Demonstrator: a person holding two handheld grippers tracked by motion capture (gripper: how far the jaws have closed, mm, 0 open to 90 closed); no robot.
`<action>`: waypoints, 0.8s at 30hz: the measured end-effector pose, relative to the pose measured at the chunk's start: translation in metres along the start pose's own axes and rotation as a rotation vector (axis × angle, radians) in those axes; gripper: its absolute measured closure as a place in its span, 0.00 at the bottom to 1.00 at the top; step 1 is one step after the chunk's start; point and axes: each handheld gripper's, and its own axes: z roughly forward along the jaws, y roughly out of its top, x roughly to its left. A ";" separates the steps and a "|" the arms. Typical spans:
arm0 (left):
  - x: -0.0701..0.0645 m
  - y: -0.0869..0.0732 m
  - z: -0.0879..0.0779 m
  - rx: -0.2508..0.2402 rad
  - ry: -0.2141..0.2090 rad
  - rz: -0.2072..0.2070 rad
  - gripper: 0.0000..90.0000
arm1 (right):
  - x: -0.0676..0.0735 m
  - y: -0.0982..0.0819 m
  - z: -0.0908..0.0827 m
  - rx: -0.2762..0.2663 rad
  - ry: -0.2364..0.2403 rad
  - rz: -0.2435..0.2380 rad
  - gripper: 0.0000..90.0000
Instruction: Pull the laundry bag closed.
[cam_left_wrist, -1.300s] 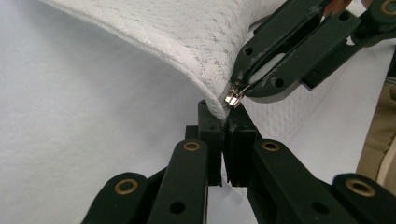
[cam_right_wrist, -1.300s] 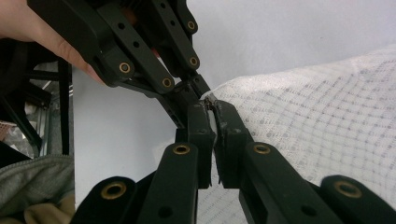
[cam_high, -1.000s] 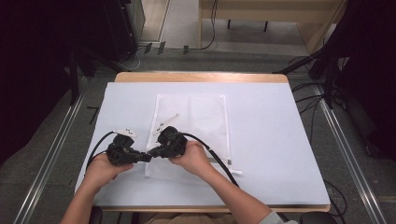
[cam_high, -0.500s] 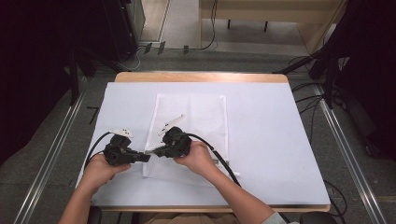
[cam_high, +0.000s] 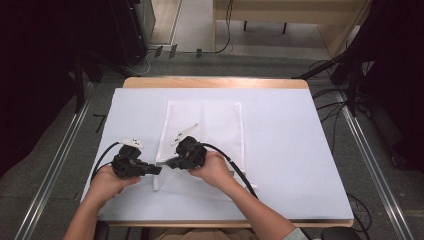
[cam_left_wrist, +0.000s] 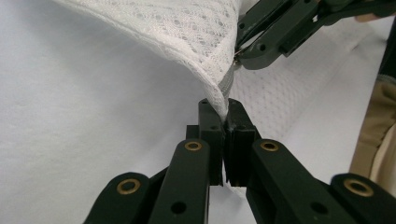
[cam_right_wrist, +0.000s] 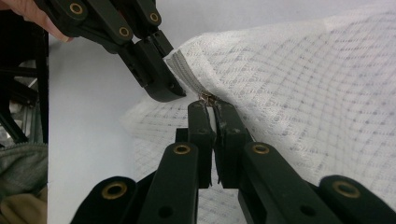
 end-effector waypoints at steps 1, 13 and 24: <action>0.001 0.000 0.001 0.004 -0.006 -0.001 0.98 | 0.001 -0.002 -0.001 0.008 -0.005 0.000 0.98; 0.004 -0.004 -0.002 -0.005 -0.021 -0.014 0.98 | -0.012 -0.013 -0.010 0.015 -0.034 0.027 0.98; 0.005 -0.005 -0.003 -0.007 -0.033 -0.017 0.98 | -0.015 -0.016 -0.015 0.008 -0.022 0.040 0.98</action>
